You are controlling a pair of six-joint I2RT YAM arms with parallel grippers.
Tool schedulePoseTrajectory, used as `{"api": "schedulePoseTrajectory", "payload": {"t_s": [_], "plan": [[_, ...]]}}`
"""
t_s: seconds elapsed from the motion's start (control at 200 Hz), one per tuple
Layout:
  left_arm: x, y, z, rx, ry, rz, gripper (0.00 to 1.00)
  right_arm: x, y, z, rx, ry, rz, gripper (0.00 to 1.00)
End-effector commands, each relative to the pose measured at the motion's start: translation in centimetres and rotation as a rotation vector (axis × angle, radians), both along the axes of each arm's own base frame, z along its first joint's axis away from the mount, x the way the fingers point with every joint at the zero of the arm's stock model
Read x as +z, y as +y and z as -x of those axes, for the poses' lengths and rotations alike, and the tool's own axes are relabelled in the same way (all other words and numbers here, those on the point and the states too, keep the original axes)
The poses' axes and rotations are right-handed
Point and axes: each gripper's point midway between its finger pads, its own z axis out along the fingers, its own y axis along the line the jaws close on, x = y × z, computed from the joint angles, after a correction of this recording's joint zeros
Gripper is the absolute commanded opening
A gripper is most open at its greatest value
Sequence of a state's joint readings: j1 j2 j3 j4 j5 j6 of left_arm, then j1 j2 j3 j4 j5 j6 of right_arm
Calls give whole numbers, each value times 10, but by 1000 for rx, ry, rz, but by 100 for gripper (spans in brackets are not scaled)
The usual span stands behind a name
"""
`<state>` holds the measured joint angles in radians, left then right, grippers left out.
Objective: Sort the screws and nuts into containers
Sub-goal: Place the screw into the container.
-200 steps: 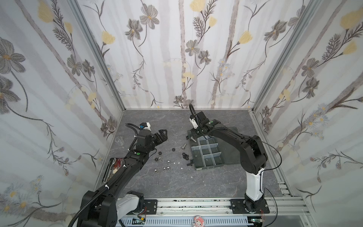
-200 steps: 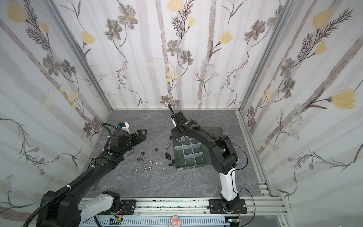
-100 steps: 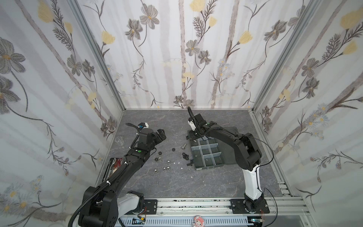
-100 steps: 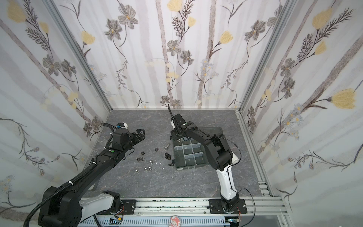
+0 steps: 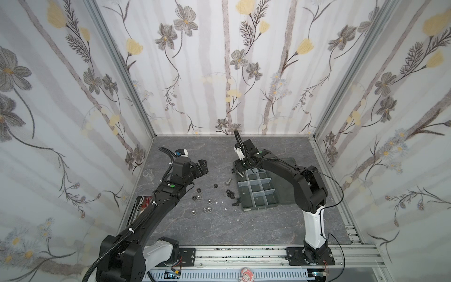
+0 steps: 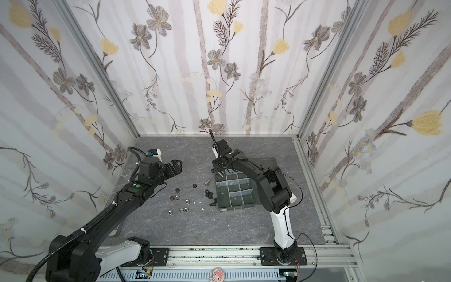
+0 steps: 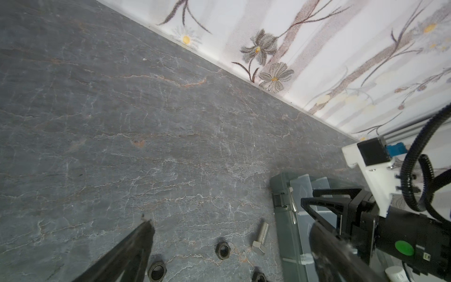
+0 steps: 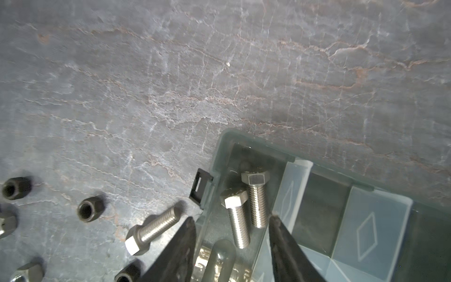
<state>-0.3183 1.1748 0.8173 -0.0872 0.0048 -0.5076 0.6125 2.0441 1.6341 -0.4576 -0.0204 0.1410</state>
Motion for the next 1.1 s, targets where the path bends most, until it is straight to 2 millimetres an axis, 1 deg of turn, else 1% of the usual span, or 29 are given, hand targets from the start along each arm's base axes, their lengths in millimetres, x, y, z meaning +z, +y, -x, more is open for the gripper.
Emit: {"api": "schedulePoseTrajectory", "payload": {"t_s": [0.0, 0.045, 0.065, 0.11, 0.265, 0.39, 0.445, 0.465, 0.47, 0.485, 0.59, 0.704, 0.749, 0.844, 0.884, 0.969, 0.979, 0.999, 1.094], "plan": [[-7, -18, 4, -114, 56, -116, 99, 23, -4, -2, -20, -49, -44, 50], [-6, -26, 4, -146, 68, -155, 99, 31, -7, 0, -27, -58, -69, 50], [-14, -31, 2, -160, 91, -175, 100, 33, -9, 2, -30, -60, -79, 50], [-19, -39, 2, -188, 112, -207, 99, 40, -12, 5, -38, -70, -105, 50], [-29, -65, 0, -275, 159, -294, 96, 61, -33, 16, -74, -97, -178, 49], [-38, -82, -2, -340, 204, -336, 86, 79, -54, 26, -113, -124, -267, 49], [-44, -89, -1, -373, 227, -356, 83, 79, -63, 33, -127, -118, -309, 48], [-48, -91, -1, -384, 239, -360, 82, 76, -67, 33, -136, -109, -320, 48], [-49, -92, -1, -387, 242, -362, 82, 82, -68, 34, -136, -121, -330, 48], [-51, -94, 0, -396, 250, -366, 81, 85, -71, 37, -140, -126, -345, 48], [-70, -103, 3, -439, 312, -397, 74, 85, -93, 46, -191, -140, -414, 46], [-89, -112, 10, -486, 373, -431, 70, 77, -113, 57, -243, -152, -442, 47], [-96, -115, 13, -503, 392, -441, 69, 78, -120, 60, -263, -169, -452, 47], [-108, -122, 17, -529, 423, -465, 66, 86, -133, 65, -299, -213, -496, 50], [-112, -125, 18, -540, 432, -483, 65, 94, -138, 66, -307, -238, -519, 51], [-126, -127, 24, -557, 468, -534, 62, 106, -143, 69, -317, -275, -555, 59], [-119, -132, 20, -556, 449, -532, 62, 107, -144, 69, -318, -279, -558, 60], [-118, -134, 18, -557, 444, -538, 61, 109, -144, 69, -317, -284, -564, 61], [-124, -139, 19, -574, 456, -552, 61, 114, -144, 69, -311, -287, -578, 67]]}}
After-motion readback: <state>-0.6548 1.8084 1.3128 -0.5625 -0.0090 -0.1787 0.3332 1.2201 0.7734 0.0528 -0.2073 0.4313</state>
